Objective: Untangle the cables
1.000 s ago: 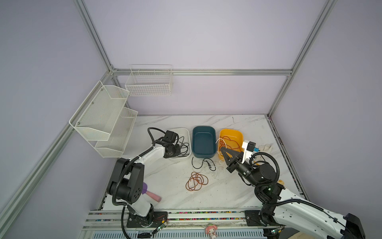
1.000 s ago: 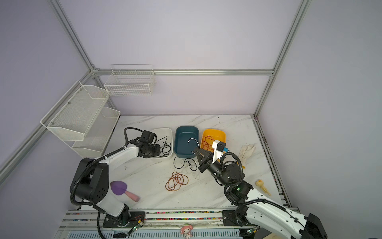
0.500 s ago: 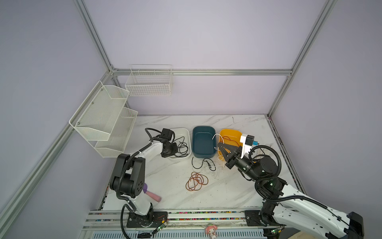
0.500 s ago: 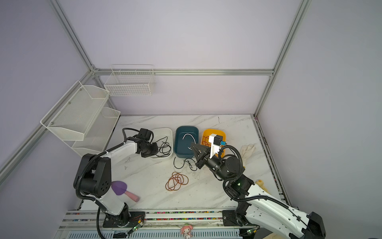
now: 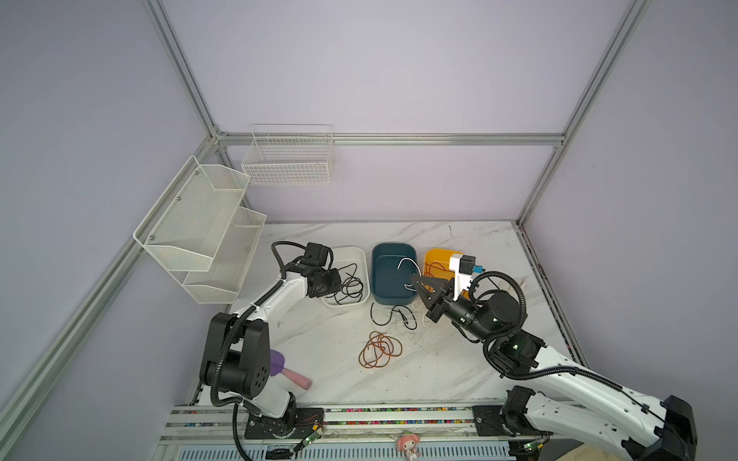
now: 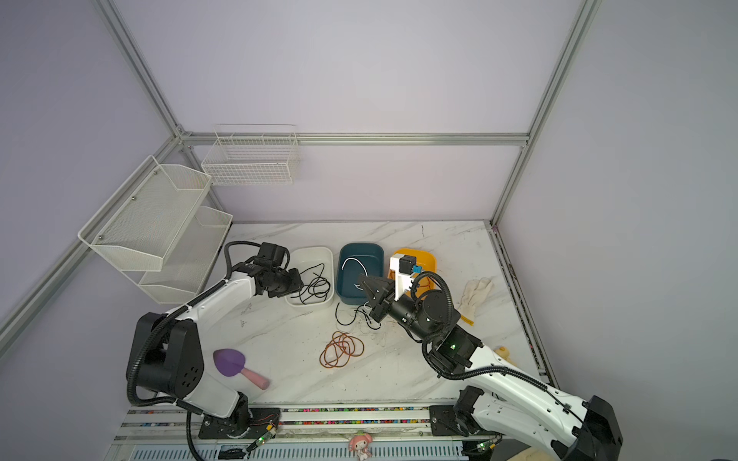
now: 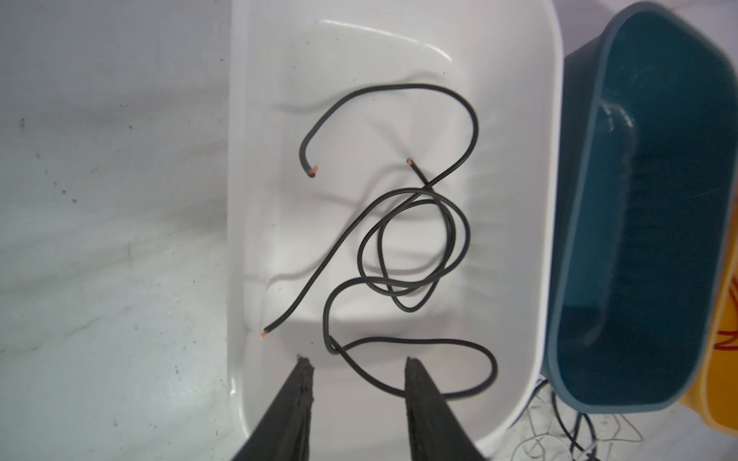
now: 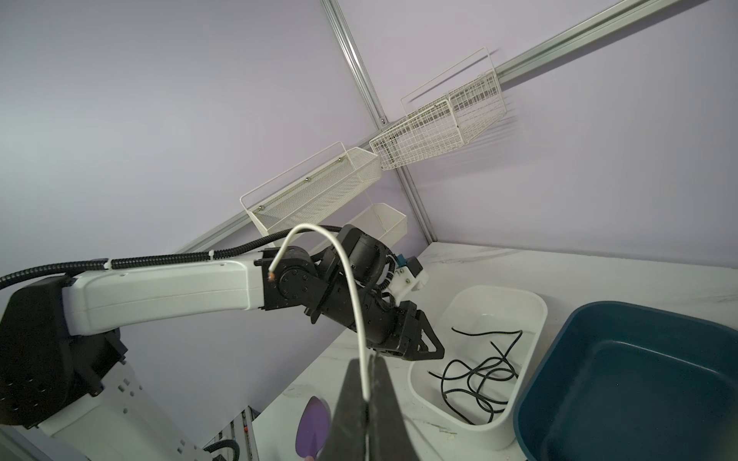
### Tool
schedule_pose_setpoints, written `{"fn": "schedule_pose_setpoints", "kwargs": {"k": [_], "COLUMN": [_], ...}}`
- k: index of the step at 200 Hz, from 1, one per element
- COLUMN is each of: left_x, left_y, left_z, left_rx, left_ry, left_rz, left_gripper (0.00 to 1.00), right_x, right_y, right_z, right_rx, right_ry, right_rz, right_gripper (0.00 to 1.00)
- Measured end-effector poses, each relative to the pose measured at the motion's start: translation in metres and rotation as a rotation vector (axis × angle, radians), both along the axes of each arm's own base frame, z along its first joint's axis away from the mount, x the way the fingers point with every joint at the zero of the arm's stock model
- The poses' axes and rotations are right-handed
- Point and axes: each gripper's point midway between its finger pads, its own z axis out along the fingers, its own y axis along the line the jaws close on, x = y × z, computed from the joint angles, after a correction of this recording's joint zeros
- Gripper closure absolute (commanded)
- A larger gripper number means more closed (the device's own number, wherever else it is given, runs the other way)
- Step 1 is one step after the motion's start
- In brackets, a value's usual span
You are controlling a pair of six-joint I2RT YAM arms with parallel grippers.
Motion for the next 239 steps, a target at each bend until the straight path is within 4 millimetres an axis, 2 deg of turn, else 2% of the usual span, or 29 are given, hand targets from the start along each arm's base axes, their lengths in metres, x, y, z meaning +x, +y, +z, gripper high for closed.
{"fn": "schedule_pose_setpoints", "kwargs": {"k": [24,39,62,65,72,95,107,119,148,187,209,239], "left_x": [0.000,-0.002,-0.008,-0.010,-0.012,-0.028,-0.041,-0.052,-0.076,-0.096,-0.100,-0.098], "left_y": [0.000,0.002,0.006,0.008,0.009,0.019,0.025,0.031,0.044,0.065,0.074,0.078], "left_z": [0.025,0.048,0.095,0.108,0.118,0.167,0.188,0.199,0.203,0.176,0.168,0.174], "left_rx": [-0.007,-0.013,-0.019,-0.018,-0.017,-0.022,-0.015,-0.012,0.031,0.120,0.155,0.174], "left_ry": [-0.074,-0.138,-0.278,-0.319,-0.349,-0.506,-0.587,-0.642,-0.709,-0.730,-0.730,-0.759], "left_rz": [-0.012,-0.014,-0.011,-0.011,-0.012,0.012,0.020,0.031,0.051,0.100,0.128,0.150], "left_gripper": [0.46,0.40,0.27,0.24,0.20,0.01,0.00,0.00,0.00,0.00,0.00,0.00], "right_x": [0.006,0.011,0.020,0.022,0.024,0.031,0.035,0.039,0.051,0.074,0.086,0.101], "right_y": [0.007,0.011,0.020,0.021,0.023,0.030,0.032,0.034,0.042,0.049,0.048,0.044], "right_z": [0.000,0.000,-0.002,-0.002,-0.002,0.001,0.002,0.002,0.002,-0.013,-0.020,-0.026], "right_rx": [-0.015,-0.029,-0.053,-0.056,-0.060,-0.069,-0.075,-0.082,-0.103,-0.148,-0.163,-0.174], "right_ry": [0.013,0.022,0.043,0.046,0.049,0.052,0.049,0.044,0.041,0.062,0.078,0.093], "right_rz": [-0.003,-0.008,-0.014,-0.016,-0.017,-0.028,-0.038,-0.047,-0.068,-0.100,-0.124,-0.153], "right_gripper": [1.00,1.00,1.00,1.00,1.00,1.00,1.00,1.00,1.00,1.00,1.00,1.00]}}
